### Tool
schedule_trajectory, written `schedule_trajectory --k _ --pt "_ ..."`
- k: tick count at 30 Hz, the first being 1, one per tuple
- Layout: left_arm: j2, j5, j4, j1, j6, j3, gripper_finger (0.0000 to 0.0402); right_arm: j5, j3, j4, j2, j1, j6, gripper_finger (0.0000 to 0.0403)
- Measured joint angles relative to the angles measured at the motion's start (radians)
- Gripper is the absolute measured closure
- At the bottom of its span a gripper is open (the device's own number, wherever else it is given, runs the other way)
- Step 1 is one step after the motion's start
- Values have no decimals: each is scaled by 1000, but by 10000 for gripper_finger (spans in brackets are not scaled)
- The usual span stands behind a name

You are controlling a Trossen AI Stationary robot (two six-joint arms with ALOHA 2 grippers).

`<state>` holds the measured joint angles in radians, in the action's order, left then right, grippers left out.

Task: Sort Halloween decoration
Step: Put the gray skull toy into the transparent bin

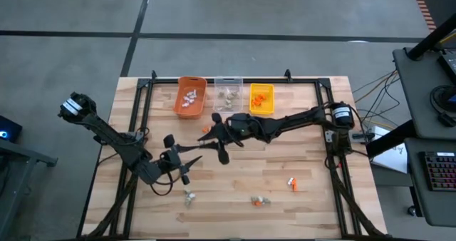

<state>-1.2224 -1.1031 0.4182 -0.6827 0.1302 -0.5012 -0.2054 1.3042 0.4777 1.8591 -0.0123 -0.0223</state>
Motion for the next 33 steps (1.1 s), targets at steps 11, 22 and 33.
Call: schedule_trajectory --k 11,22,33 --pt "8 -6 -127 0 178 -7 242 6 98 -374 0 -115 -24 328" --pt "41 -7 -129 0 182 -8 242 307 198 -682 0 -376 -97 328" --pt "42 -14 -130 0 182 -9 242 34 174 -667 42 -548 55 282"
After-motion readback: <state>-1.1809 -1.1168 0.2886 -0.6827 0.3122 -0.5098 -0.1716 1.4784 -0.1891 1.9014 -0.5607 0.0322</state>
